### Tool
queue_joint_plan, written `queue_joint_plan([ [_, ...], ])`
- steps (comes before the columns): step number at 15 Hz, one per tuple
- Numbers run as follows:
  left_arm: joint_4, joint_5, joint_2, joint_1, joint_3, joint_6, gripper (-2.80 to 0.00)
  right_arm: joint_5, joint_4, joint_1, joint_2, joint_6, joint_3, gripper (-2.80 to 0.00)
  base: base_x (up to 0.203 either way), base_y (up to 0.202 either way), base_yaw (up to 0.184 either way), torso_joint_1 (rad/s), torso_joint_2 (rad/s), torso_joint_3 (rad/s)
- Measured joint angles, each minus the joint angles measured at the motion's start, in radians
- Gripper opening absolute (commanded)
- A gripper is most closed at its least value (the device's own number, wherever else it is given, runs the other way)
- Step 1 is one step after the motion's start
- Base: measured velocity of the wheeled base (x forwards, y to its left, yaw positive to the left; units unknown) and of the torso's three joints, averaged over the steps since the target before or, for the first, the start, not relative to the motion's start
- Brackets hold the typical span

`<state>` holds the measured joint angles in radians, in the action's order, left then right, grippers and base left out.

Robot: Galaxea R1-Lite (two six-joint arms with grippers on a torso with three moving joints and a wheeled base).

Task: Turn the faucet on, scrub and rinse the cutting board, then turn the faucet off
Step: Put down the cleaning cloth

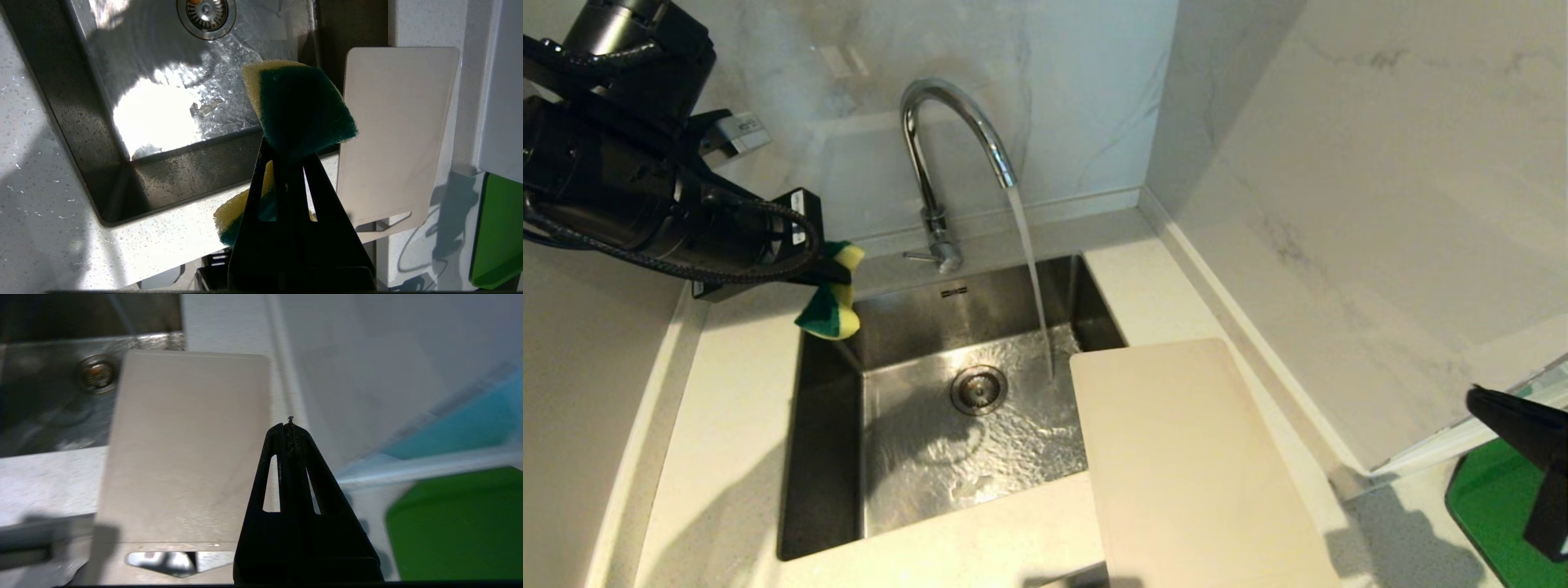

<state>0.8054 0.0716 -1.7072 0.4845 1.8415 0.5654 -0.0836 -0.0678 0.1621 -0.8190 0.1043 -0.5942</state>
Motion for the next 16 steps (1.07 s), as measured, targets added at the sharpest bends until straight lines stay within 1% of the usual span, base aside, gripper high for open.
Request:
queue_joint_plan([
  [3,0.000,0.000,0.009,0.000,-0.001,0.009,-2.80,-0.105,0.075,0.000,0.147,0.016,0.036,-2.80,0.000,0.000,0.000,0.000,0.00,0.000],
  [6,0.000,-0.005,0.016,0.002,-0.007,0.015,-2.80,-0.191,0.236,-0.002,0.313,0.024,0.061,-2.80,0.000,0.000,0.000,0.000,0.00,0.000],
  [8,-0.001,-0.007,0.016,0.002,-0.009,0.025,-2.80,-0.284,0.332,-0.027,0.390,0.026,0.090,-2.80,0.000,0.000,0.000,0.000,0.00,0.000],
  [9,0.000,-0.010,0.016,0.002,-0.010,0.029,-2.80,-0.302,0.343,-0.052,0.418,0.027,0.108,-2.80,0.000,0.000,0.000,0.000,0.00,0.000],
  [11,0.000,-0.012,0.016,0.002,-0.013,0.031,-2.80,-0.299,0.344,-0.118,0.460,0.029,0.150,-2.80,0.000,0.000,0.000,0.000,0.00,0.000],
  [13,-0.001,-0.013,0.017,0.002,-0.015,0.029,-2.80,-0.262,0.339,-0.144,0.506,0.032,0.205,-2.80,0.000,0.000,0.000,0.000,0.00,0.000],
  [16,-0.002,-0.007,0.019,0.001,-0.015,0.025,-2.80,-0.114,0.337,-0.154,0.624,0.038,0.321,-2.80,0.000,0.000,0.000,0.000,0.00,0.000],
])
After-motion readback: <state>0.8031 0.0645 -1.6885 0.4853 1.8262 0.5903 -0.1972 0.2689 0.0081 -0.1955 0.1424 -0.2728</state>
